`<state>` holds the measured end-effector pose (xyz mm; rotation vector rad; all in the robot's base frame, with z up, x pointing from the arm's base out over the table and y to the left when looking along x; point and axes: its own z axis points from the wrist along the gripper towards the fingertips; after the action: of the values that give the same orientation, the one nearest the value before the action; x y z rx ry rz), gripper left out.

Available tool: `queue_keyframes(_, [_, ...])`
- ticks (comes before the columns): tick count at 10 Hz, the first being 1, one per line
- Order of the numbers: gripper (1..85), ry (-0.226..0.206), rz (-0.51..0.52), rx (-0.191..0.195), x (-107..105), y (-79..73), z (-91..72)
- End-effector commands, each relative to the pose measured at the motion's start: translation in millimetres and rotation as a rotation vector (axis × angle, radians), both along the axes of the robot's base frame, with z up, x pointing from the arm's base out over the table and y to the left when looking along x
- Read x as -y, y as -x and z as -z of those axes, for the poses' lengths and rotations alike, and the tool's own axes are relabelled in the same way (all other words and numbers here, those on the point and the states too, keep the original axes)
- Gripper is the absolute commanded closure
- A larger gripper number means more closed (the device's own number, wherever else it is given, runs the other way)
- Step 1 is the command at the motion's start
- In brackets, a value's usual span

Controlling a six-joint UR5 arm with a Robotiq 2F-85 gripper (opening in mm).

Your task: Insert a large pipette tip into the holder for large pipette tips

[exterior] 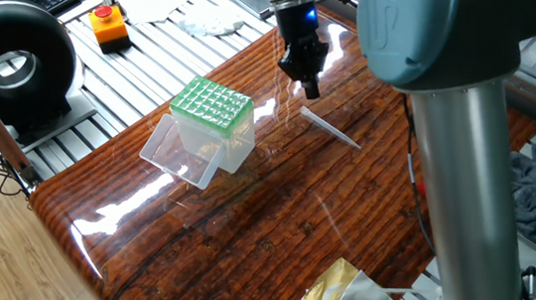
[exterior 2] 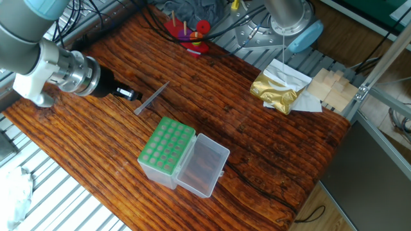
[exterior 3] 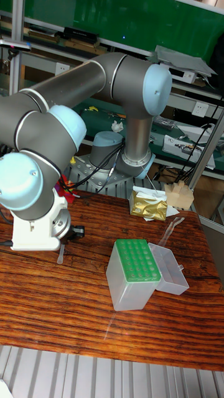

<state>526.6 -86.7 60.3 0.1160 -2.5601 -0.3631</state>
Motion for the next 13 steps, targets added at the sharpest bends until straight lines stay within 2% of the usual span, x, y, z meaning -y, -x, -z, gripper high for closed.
queue_keyframes(1, [73.0, -0.023, -0.012, -0.008, -5, -6.3, -1.4])
queue_keyframes(3, [73.3, -0.030, -0.013, 0.000, -7, -7.6, 3.6])
queue_keyframes(5, [73.3, 0.000, -0.029, 0.026, -3, -9.8, 12.7])
queue_keyframes(7, [73.7, -0.009, -0.032, 0.050, -4, -13.9, 20.7])
queue_keyframes(11, [73.7, -0.039, -0.035, 0.065, -9, -15.5, 27.6])
queue_keyframes(13, [73.7, -0.033, -0.035, 0.071, -7, -16.2, 29.4])
